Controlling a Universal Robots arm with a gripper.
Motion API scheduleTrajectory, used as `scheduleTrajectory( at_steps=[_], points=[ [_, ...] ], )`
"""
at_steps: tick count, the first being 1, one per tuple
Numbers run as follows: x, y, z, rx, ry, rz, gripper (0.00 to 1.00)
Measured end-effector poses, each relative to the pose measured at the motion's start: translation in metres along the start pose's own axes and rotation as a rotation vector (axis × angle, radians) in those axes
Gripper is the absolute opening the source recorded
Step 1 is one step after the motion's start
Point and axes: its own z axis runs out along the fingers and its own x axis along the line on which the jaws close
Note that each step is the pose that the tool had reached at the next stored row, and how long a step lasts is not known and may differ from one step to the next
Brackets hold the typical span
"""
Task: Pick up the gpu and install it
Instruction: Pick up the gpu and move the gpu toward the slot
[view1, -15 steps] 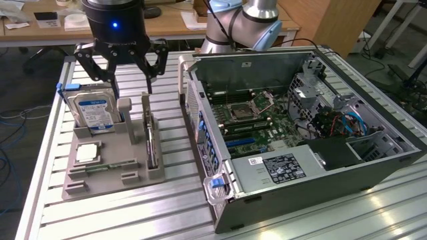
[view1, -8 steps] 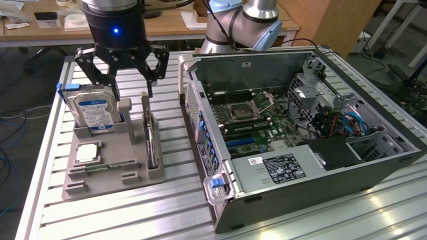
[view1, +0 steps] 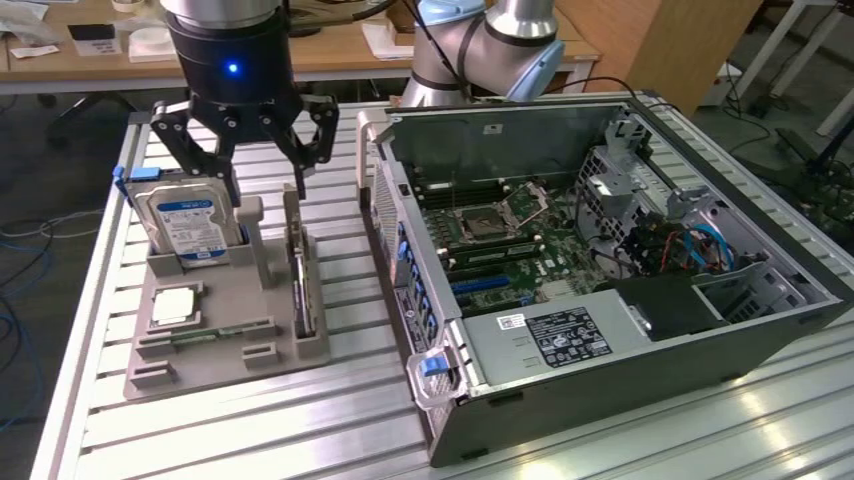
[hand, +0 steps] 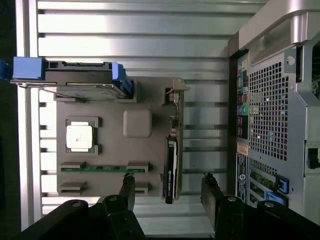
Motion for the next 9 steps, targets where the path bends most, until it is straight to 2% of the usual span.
scheduleTrajectory(
  at_steps=[9],
  points=[
    [0.0,-0.0046,0.0032,0.0001,0.0001,-0.001,0.65]
  ],
)
